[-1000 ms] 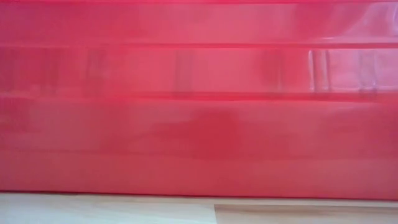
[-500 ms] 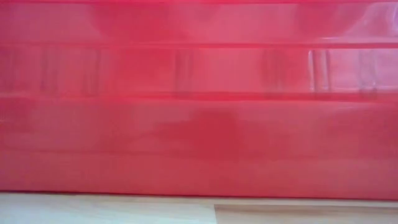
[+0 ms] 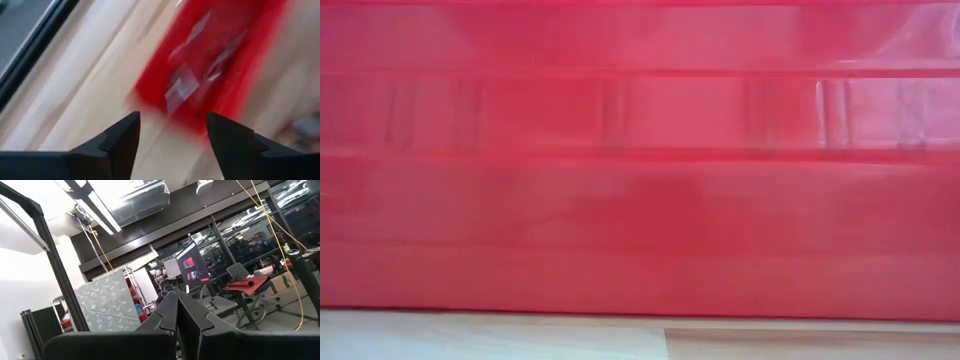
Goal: Sort batteries
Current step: Put the silver battery into the top red bin
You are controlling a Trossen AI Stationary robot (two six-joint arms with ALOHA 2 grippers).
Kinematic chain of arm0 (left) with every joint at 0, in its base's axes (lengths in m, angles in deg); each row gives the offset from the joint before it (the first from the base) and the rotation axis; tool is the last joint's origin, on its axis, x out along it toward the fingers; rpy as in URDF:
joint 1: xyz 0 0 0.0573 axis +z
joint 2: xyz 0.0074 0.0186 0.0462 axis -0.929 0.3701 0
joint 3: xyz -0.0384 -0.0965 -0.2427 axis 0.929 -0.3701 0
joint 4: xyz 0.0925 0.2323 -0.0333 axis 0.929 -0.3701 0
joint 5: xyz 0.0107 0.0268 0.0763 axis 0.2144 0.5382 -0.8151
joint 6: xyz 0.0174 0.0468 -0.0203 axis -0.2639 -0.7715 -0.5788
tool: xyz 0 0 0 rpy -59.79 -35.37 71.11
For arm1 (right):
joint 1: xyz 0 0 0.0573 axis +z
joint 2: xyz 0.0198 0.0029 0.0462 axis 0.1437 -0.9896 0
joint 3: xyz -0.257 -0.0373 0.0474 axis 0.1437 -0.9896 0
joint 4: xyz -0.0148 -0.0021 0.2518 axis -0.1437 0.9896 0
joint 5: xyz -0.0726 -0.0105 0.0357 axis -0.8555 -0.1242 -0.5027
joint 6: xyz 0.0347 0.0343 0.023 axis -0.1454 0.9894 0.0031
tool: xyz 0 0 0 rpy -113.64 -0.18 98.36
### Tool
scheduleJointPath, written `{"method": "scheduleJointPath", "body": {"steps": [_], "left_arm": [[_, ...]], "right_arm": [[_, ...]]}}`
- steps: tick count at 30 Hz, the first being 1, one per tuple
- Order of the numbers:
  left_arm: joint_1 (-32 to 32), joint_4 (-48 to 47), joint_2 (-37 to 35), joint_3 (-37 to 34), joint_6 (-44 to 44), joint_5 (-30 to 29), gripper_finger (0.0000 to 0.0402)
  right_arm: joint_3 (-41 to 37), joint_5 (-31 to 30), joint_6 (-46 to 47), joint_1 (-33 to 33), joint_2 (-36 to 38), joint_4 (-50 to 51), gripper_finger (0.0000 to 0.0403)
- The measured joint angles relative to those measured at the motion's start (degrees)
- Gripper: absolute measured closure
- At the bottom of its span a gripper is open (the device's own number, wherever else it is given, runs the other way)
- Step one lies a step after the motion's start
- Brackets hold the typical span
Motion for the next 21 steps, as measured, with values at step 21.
{"method": "scheduleJointPath", "body": {"steps": [21], "left_arm": [[-3.81, -16.94, -5.31, -33.28, 24.77, 21.52, 0.0216]], "right_arm": [[0.00, -0.85, -0.24, -0.39, -0.28, 0.85, 0.0402]]}}
